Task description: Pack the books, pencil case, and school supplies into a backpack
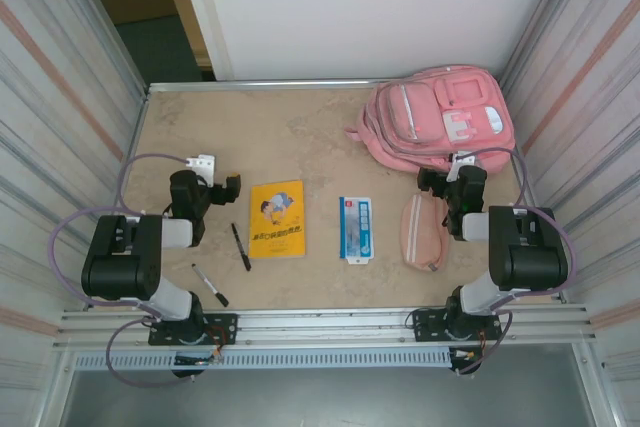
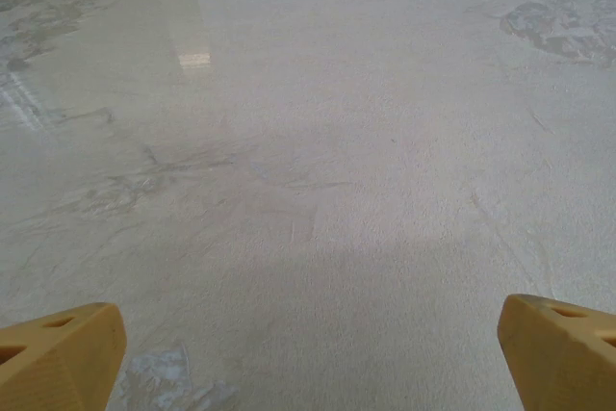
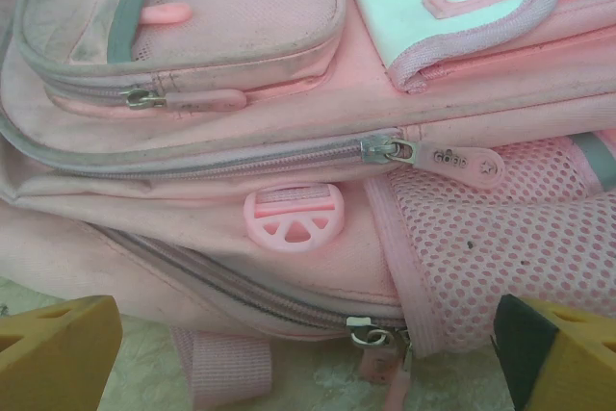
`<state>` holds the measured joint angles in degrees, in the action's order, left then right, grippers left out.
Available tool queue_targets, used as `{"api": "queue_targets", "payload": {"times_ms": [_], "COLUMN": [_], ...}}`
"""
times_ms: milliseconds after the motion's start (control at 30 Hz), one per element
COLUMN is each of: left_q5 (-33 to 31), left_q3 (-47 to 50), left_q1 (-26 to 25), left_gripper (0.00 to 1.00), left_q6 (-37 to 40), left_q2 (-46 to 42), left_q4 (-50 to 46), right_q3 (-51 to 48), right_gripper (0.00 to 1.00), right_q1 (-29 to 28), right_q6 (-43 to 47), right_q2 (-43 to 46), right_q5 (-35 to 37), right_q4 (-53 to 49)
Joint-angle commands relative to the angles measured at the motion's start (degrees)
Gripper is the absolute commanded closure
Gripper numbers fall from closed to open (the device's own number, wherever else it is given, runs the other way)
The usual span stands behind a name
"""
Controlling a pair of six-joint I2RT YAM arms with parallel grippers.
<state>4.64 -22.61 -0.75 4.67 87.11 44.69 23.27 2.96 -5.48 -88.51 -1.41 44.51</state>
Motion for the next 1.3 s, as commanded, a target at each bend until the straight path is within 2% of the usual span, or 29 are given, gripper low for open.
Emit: {"api": "queue_targets", "payload": {"times_ms": [0, 800, 900, 967, 1033, 1100, 1167, 1267], "left_q5": [-0.69, 0.56, 0.72, 1.14, 5.10, 6.47, 2.54, -5.12], "left_q3": [-1.14, -0.94, -0.77, -0.40, 0.28, -0.78, -2.04, -3.17], "left_q1": [-0.16, 1.05, 1.10, 1.10, 1.06, 0.43, -2.30, -11.38], "left_gripper": [0.01, 0.01, 0.01, 0.01, 0.01, 0.01, 0.01, 0.01], "left_q6": [0.38, -0.97, -0.97, -0.91, 0.78, 2.01, 2.73, 6.23], "left_q2": [-0.45, -0.45, -0.53, -0.81, -3.58, -9.07, -14.33, -20.80], "left_q4": [0.21, 0.80, 0.96, 1.84, 1.13, -6.48, -13.05, -18.37], "right_q3": [0.53, 0.04, 0.47, -0.41, 0.23, -0.27, 0.32, 1.24], "right_gripper": [0.01, 0.01, 0.01, 0.01, 0.01, 0.01, 0.01, 0.01], "right_q1": [-0.10, 0.32, 1.77, 1.99, 2.14, 1.32, 0.56, -0.17], "right_q6": [0.73, 0.10, -1.07, -0.66, -1.07, -1.34, -2.02, -3.22], "right_q2": [0.22, 0.60, 1.91, 4.79, 10.76, 16.60, 22.43, 30.18], "right_q5": [-0.13, 0.18, -1.94, -3.77, -3.82, -2.39, 0.01, 1.64], "right_q4": [0.67, 1.22, -0.79, -0.97, -8.06, -11.14, -16.62, -25.67]}}
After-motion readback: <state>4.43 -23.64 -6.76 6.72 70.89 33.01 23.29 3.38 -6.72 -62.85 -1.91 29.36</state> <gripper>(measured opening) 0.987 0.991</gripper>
